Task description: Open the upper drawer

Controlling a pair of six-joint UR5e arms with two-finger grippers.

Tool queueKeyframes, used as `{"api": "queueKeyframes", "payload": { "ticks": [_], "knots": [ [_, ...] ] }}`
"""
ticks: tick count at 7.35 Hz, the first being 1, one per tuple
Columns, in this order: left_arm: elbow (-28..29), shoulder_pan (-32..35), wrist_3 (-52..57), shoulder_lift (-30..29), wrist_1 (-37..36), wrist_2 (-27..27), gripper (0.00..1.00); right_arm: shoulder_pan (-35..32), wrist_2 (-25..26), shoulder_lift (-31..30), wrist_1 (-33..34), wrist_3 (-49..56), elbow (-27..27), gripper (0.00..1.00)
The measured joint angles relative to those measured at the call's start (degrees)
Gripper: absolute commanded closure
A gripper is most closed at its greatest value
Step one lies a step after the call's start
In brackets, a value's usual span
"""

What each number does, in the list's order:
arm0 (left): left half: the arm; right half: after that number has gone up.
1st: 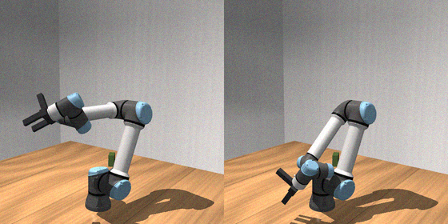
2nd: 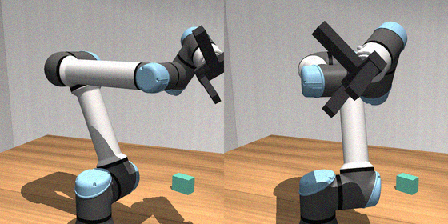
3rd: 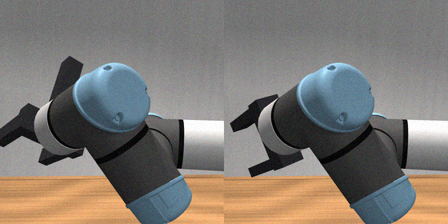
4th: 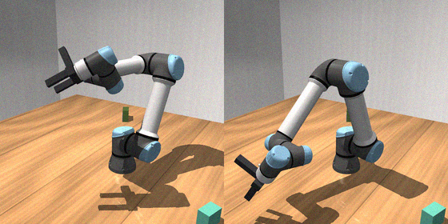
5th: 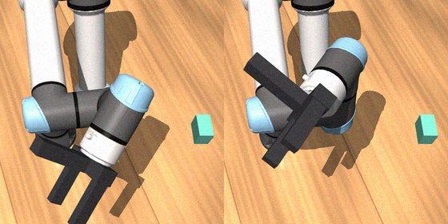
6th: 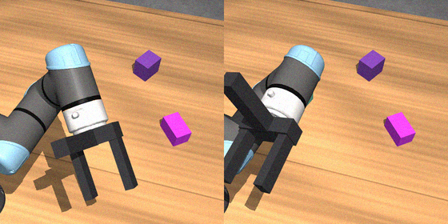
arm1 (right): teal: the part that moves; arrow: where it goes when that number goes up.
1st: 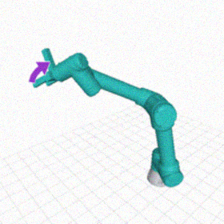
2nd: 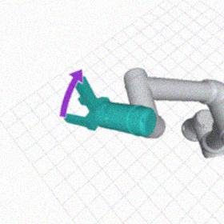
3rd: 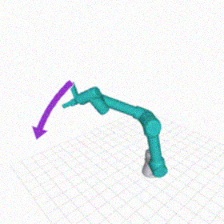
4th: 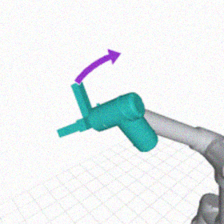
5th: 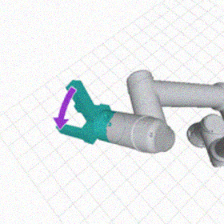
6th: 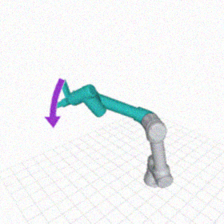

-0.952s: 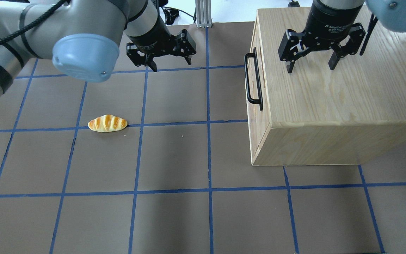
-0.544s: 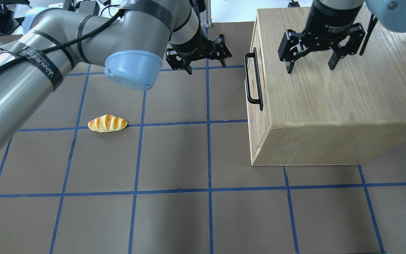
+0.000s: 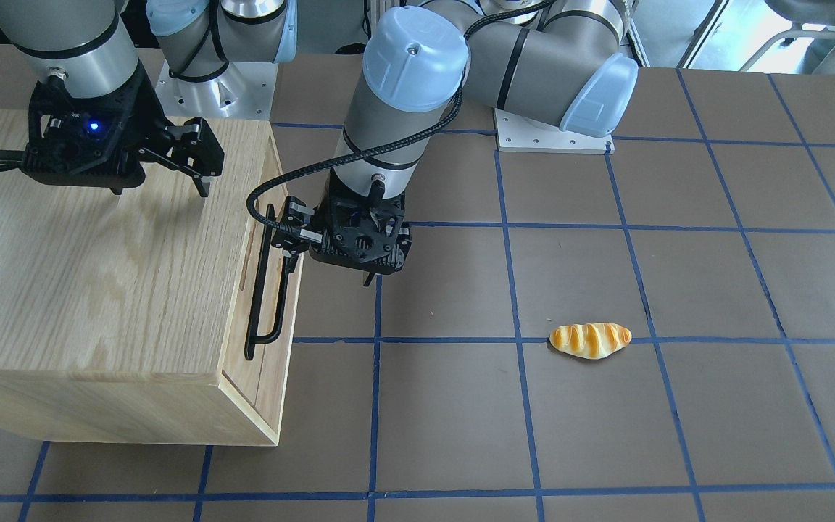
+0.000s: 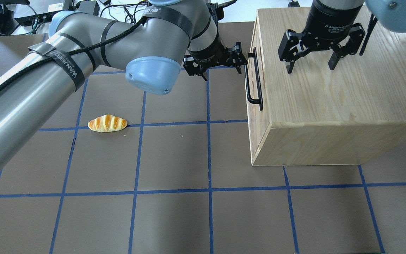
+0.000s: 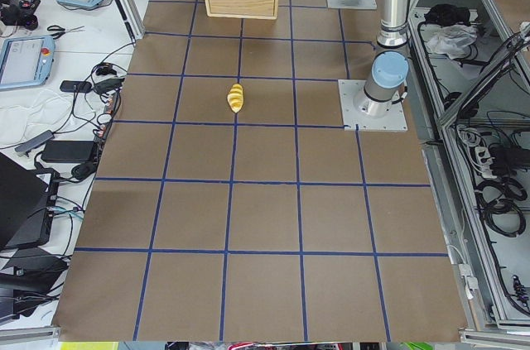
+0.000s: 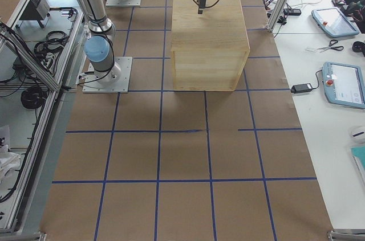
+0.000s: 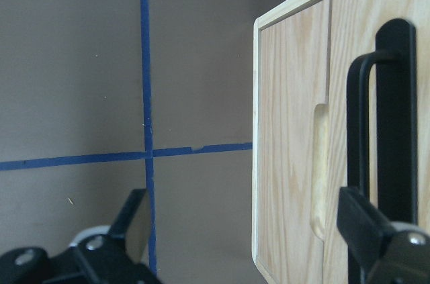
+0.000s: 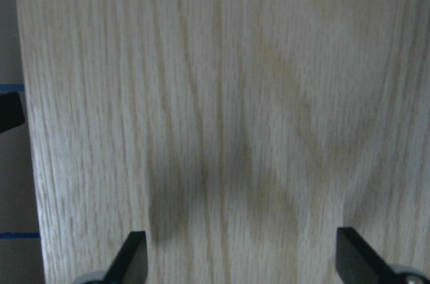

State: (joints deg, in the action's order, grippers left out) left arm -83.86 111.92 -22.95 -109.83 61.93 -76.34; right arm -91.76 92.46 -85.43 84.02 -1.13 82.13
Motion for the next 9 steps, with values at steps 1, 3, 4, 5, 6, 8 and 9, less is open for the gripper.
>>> {"api": "queueKeyframes", "payload": {
  "ticks": [1, 3, 4, 5, 6, 8, 9],
  "knots": [
    [0.01, 0.31, -0.35, -0.41, -0.42, 0.84, 0.0, 0.0, 0.0, 0.0, 0.0, 0.01, -0.01, 0.0],
    [0.02, 0.46, -0.44, -0.8, -0.64, 2.2, 0.0, 0.0, 0.0, 0.0, 0.0, 0.03, -0.03, 0.0],
    [0.02, 0.48, -0.43, -0.86, -0.66, 2.41, 0.0, 0.0, 0.0, 0.0, 0.0, 0.04, -0.03, 0.0],
    [0.02, 0.49, -0.41, -0.92, -0.67, 2.47, 0.0, 0.0, 0.0, 0.0, 0.0, 0.03, -0.03, 0.0],
    [0.02, 0.49, -0.39, -1.13, -0.67, 2.5, 0.0, 0.0, 0.0, 0.0, 0.0, 0.06, -0.04, 0.0],
    [0.02, 0.6, -0.44, -2.0, -0.78, 2.51, 0.0, 0.0, 0.0, 0.0, 0.0, 0.06, -0.04, 0.0],
    [0.01, 0.75, -0.5, -2.25, -0.95, 2.52, 0.0, 0.0, 0.0, 0.0, 0.0, 0.04, -0.02, 0.0]
  ]
}}
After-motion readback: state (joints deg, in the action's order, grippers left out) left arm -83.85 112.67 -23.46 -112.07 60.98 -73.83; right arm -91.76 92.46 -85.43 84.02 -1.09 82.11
